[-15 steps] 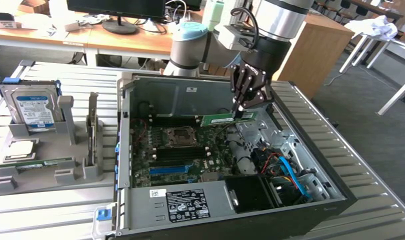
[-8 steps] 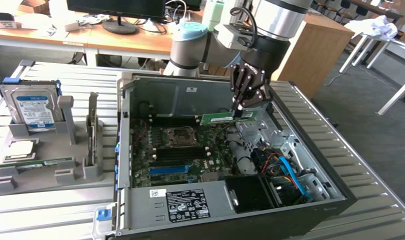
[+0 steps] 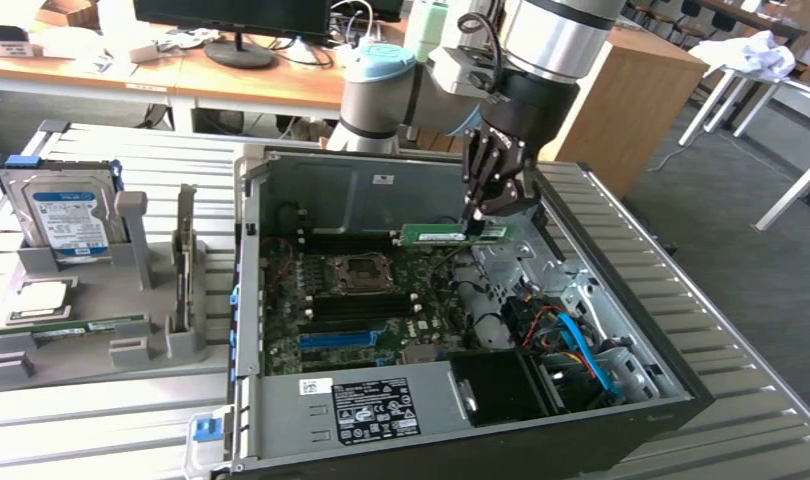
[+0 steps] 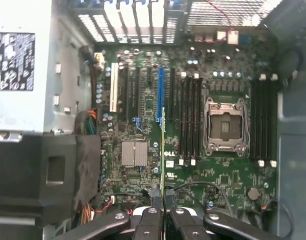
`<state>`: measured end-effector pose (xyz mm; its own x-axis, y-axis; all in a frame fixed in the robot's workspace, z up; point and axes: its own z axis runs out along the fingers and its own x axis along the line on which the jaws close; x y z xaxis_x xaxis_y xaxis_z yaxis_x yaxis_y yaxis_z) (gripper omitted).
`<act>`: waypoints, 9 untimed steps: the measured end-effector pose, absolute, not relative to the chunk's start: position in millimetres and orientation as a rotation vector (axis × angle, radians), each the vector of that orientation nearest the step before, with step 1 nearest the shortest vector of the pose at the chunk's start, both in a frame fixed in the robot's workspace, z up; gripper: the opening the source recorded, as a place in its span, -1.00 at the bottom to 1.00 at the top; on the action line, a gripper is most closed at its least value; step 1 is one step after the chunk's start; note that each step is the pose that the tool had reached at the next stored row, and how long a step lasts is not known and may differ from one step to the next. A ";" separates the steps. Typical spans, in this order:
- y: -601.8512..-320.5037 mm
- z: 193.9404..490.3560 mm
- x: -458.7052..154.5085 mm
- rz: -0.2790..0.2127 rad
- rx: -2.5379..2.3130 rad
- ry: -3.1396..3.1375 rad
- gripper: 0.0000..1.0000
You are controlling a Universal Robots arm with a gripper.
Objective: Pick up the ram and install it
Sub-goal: 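Pick up the ram and move it above insertion slot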
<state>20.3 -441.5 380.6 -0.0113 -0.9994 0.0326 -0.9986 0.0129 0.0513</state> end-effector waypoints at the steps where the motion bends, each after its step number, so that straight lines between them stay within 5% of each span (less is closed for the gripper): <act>1: -441.5 380.4 20.3 -0.022 2.147 -2.212 -0.75; 9: -441.5 379.4 20.3 -0.027 1.995 -2.350 -0.75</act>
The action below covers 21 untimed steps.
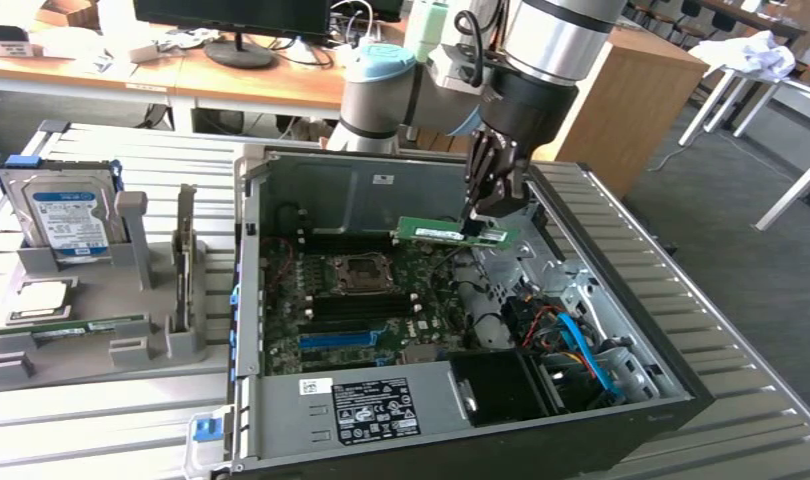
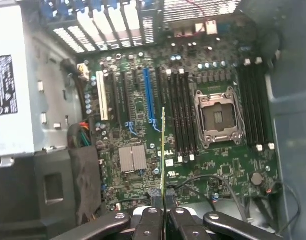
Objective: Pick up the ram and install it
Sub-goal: 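Pick up the ram and move it above insertion slot, then insert the ram into the slot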
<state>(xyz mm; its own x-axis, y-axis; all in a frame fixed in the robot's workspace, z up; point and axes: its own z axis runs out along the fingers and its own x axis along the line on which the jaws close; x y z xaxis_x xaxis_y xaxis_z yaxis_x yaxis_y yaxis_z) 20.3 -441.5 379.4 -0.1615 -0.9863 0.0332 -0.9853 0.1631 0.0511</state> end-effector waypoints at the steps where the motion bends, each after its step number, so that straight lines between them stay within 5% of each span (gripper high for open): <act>1: -441.5 379.4 20.3 -0.027 1.991 -2.354 -0.75; 21: -441.5 371.1 18.4 -0.027 1.991 -2.354 -0.75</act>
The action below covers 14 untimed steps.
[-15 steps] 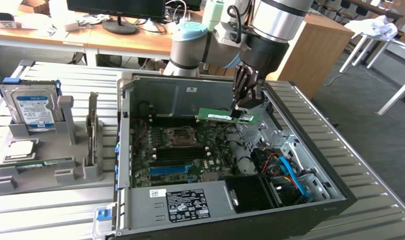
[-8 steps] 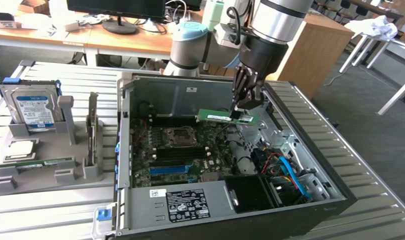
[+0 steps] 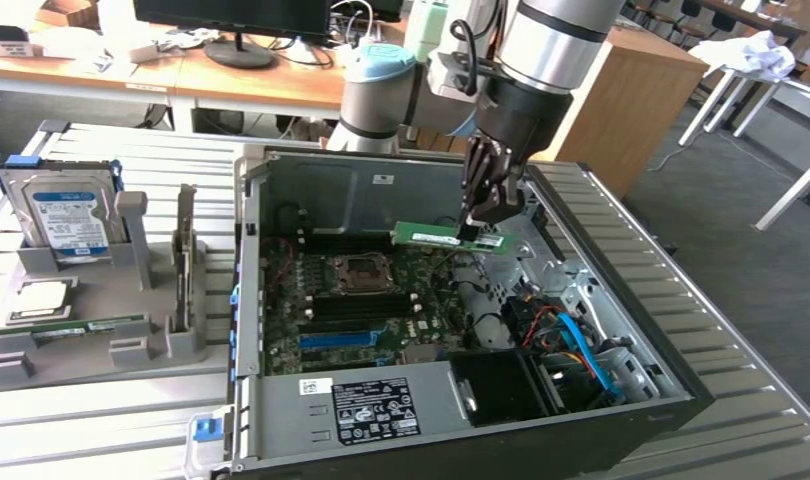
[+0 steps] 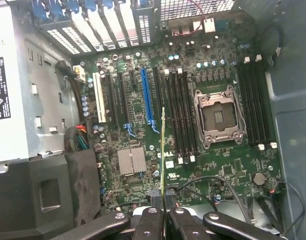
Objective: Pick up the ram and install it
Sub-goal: 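Insert the ram into the slot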
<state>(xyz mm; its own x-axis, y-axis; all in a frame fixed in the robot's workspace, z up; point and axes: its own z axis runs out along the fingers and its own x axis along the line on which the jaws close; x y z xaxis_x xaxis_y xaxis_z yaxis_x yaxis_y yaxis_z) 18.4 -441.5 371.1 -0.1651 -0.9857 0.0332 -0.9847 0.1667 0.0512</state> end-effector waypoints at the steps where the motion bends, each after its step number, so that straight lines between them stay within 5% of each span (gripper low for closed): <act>1: -441.5 370.6 18.4 -0.027 1.991 -2.354 -0.75; 14: -441.5 363.5 17.0 -0.027 1.991 -2.354 -0.75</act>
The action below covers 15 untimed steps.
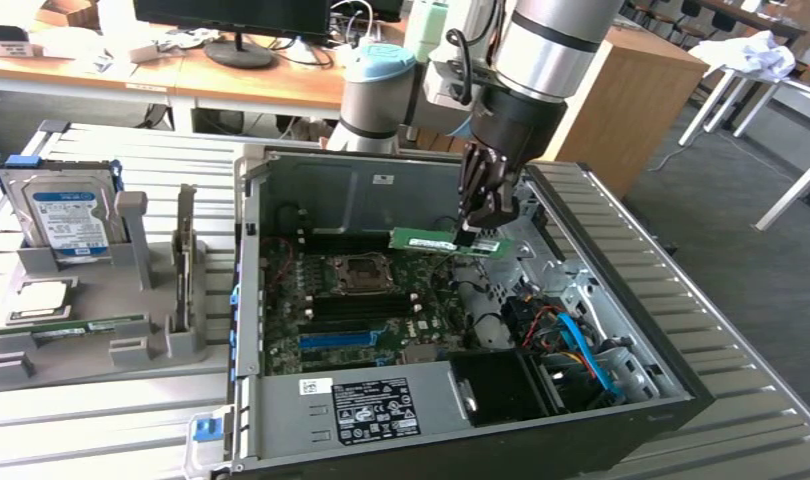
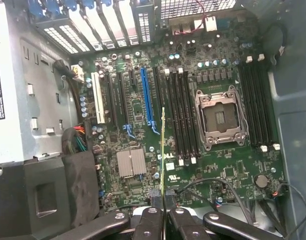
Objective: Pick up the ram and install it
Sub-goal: 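Insert the ram into the slot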
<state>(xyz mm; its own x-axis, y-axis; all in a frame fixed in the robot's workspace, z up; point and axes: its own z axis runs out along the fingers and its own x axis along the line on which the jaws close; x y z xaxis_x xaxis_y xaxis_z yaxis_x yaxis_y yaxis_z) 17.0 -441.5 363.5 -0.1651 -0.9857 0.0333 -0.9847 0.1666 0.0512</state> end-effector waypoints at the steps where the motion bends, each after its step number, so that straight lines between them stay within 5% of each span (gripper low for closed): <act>1: -441.5 363.0 16.9 -0.027 1.991 -2.354 -0.75; 15: -441.4 355.6 16.5 -0.027 1.991 -2.354 -0.75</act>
